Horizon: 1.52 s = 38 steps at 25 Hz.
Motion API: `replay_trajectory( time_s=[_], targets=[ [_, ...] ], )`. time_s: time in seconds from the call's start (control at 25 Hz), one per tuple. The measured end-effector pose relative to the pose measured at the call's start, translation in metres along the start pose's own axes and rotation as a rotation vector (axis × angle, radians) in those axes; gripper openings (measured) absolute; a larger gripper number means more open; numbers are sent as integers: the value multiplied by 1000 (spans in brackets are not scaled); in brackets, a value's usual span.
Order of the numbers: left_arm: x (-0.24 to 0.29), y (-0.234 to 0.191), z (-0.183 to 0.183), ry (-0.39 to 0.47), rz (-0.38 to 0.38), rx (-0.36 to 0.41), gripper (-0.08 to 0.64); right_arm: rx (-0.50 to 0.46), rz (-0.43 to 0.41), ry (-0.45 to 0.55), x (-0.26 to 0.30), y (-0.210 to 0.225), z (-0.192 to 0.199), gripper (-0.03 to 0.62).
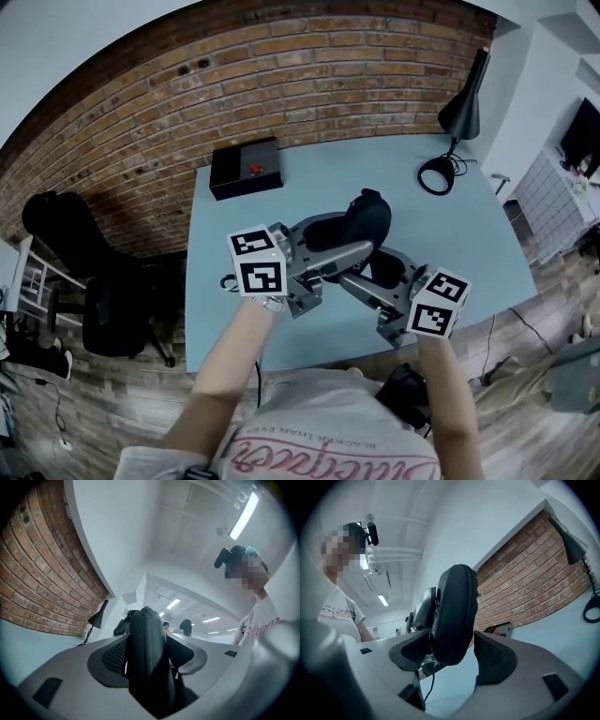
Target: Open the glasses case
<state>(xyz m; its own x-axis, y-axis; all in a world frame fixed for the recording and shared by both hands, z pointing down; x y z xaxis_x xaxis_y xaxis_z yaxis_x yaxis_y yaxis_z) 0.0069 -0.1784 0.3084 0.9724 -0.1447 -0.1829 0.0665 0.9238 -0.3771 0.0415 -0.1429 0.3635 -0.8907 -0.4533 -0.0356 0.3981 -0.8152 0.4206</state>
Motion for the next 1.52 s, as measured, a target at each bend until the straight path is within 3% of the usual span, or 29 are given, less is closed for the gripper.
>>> replay_trajectory(
  time_s=[0.12, 0.24, 0.44, 0.56, 0.84, 1.04, 1.2, 1.52],
  targets=[
    [4, -2, 4, -20, -20, 23, 250, -4, 28, -25, 1, 5, 0, 292],
    [8, -5, 7, -40, -100, 97, 267, 2, 98, -38, 0, 12, 2, 291],
    [13, -10, 9, -111, -268, 259, 324, -105, 334, -100, -8, 31, 4, 288],
    [18, -7, 13, -166, -296, 337, 324, -197, 459, -168, -13, 39, 4, 284],
    [23, -12, 23, -174, -369, 289, 351, -431, 666, -284, -13, 43, 3, 281],
    [16, -24, 24, -127, -429, 238, 353, -493, 670, -280, -7, 36, 1, 279],
    [7, -31, 16, -57, -392, 139, 324, -514, 617, -263, -4, 33, -2, 281],
    [-13, -43, 7, -73, -268, 44, 310, -354, 415, -147, -21, 25, -17, 279]
  ],
)
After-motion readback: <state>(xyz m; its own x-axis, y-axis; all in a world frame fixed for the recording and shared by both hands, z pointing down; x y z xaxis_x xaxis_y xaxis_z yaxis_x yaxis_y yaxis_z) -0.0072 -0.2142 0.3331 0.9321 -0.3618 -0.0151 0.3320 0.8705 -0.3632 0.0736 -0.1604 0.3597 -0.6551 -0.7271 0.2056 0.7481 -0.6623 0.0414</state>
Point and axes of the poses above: the fingertips, and each gripper's own axes: x forward along the fingers, y to its right, z out of its underside, the point moved 3 cm from there along -x, backward along the fingers, and after that the axes turned 1 degree about -z, right-handed, at the moved point
